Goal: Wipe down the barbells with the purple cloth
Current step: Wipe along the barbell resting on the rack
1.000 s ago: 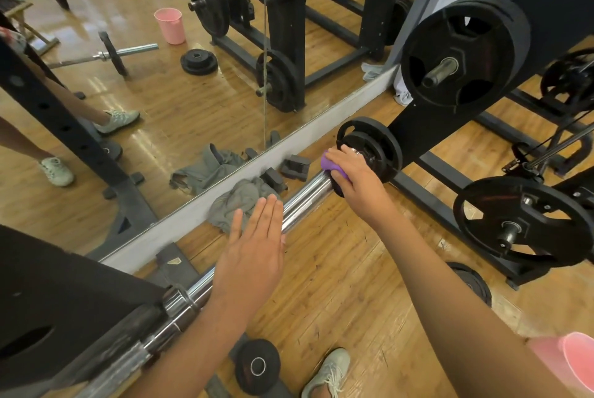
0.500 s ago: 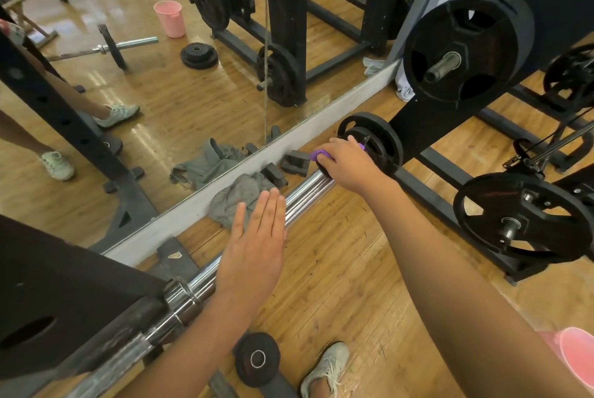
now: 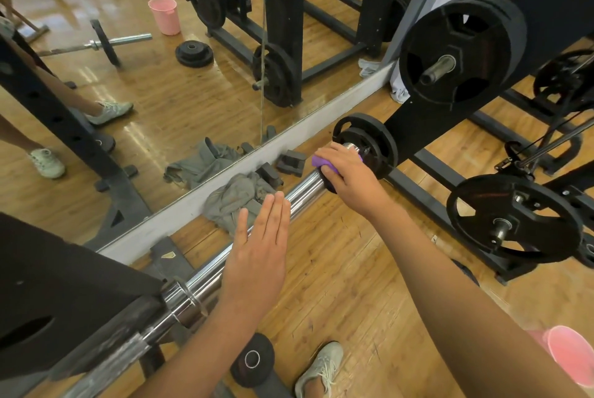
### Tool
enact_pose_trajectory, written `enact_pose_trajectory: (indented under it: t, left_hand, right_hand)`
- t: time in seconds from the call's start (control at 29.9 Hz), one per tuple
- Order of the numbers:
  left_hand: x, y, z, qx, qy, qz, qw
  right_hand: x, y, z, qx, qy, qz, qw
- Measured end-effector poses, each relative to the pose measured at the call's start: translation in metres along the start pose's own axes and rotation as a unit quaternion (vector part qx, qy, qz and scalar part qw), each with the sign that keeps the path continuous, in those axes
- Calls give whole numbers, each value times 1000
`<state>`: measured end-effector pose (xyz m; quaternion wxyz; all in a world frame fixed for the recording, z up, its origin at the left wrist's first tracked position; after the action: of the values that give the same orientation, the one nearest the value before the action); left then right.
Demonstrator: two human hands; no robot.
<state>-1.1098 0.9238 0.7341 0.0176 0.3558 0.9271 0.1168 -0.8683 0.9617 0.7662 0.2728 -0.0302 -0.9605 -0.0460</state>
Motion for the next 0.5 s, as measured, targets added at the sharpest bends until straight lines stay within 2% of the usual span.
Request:
enact_pose_trajectory:
  t: [0.23,0.37,0.5]
  left_hand:
    - [-22,-15,2,42,28,8,999]
    - [-22,-16,-4,56,18,8,998]
    - [-21,-12,-7,42,-47,-7,998]
  right_hand:
    - [-7,-11,-8,-6,15,40,999]
    - [6,1,-6,0,4,13,1000]
    - [-6,1,-10,3,11,25,1000]
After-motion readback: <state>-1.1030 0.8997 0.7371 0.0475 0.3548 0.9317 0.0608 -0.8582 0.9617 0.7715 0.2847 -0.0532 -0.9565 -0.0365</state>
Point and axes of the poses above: each hand's wrist, its own y-axis towards the middle knuckle, its own z-axis out of the palm, x = y × z, the point moved 2 cm from there along y, towards the middle knuckle, and after that the axes turned 1 degree about z, right-handed, at the moved point
